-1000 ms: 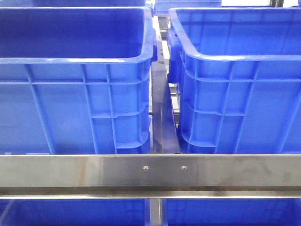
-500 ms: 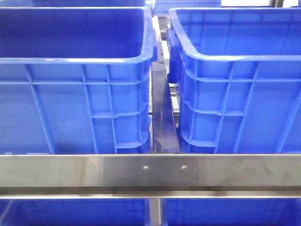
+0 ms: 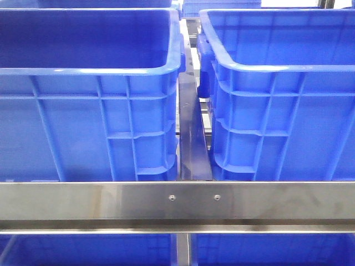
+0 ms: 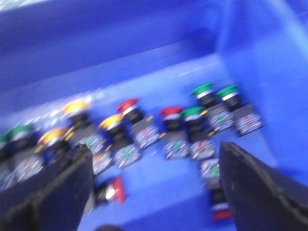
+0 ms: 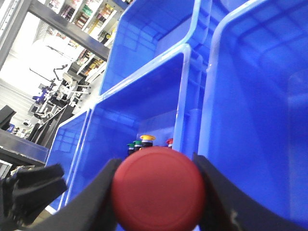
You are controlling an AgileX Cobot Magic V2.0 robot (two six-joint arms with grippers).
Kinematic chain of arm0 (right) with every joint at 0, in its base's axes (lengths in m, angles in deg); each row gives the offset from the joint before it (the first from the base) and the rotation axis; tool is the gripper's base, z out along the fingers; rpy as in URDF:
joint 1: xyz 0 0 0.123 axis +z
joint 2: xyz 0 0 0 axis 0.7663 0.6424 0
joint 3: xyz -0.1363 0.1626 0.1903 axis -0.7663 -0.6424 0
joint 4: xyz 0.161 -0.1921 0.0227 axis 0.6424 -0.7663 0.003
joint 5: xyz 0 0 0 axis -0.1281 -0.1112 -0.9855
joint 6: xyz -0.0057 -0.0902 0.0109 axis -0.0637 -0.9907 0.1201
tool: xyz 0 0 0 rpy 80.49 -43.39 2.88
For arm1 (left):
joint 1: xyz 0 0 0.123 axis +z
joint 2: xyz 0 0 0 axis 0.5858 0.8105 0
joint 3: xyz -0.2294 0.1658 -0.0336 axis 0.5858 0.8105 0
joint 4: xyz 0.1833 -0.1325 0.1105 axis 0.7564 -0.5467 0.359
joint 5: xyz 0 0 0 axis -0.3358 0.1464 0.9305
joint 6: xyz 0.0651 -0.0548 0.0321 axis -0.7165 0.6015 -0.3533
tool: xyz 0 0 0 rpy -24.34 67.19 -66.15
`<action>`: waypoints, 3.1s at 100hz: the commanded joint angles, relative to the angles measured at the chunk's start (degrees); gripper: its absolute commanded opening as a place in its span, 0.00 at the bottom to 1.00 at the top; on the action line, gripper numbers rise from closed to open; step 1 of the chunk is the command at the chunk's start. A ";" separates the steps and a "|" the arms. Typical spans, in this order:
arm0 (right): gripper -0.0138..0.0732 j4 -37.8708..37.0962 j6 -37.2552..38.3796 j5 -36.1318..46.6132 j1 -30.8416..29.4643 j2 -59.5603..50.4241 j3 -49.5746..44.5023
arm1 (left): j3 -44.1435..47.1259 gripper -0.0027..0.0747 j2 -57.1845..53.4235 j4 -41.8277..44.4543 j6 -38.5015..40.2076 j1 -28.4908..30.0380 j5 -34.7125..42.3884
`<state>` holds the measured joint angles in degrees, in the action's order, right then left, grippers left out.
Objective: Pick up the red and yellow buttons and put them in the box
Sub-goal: 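Carry the red button with the right gripper over the empty bin, then lower the red button into the bin and open the right gripper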
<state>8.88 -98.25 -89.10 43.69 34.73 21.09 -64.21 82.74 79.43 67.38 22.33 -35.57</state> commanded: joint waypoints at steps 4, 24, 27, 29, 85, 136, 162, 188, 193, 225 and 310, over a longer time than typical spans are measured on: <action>0.28 3.17 -1.04 -0.17 -0.47 -1.26 1.95 | 3.79 0.70 -7.43 -0.95 1.50 1.74 5.96; 0.28 3.11 -1.89 0.62 -0.47 -1.26 1.95 | 12.50 0.70 -18.13 -0.84 2.11 2.88 7.62; 0.28 3.11 -1.97 0.71 -0.47 -1.26 1.95 | 13.71 0.70 -19.44 -0.74 2.11 2.88 7.90; 0.28 3.11 -1.97 0.76 -0.47 -1.26 1.95 | 14.65 0.70 -20.54 -0.74 2.11 2.88 8.22; 0.28 2.88 -8.00 10.32 -0.47 -1.20 1.95 | 27.39 0.22 -36.50 -0.74 3.24 2.88 11.04; 0.28 2.99 -27.88 28.49 2.31 12.14 10.33 | 27.39 0.01 -36.50 -0.74 3.24 2.88 11.04; 0.28 2.93 -39.57 35.68 7.49 21.58 16.18 | 27.39 0.01 -36.50 -0.84 3.24 2.88 11.04; 0.28 3.00 -41.99 39.70 9.79 28.76 20.41 | 27.39 0.01 -36.50 -0.84 3.24 2.88 11.37; 0.28 3.00 -41.99 40.35 9.79 29.99 21.25 | 27.39 0.01 -36.50 -0.84 3.24 2.88 11.37; 0.28 3.00 -41.99 41.81 9.79 35.71 25.29 | 27.39 0.01 -36.40 -0.84 3.24 2.88 11.37; 0.75 2.95 -41.99 41.31 9.79 39.67 26.26 | 27.39 0.01 -36.40 -0.84 3.24 2.88 11.37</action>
<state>11.62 -139.35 -46.89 53.61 78.44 46.05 -35.25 46.20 79.33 70.13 24.99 -29.04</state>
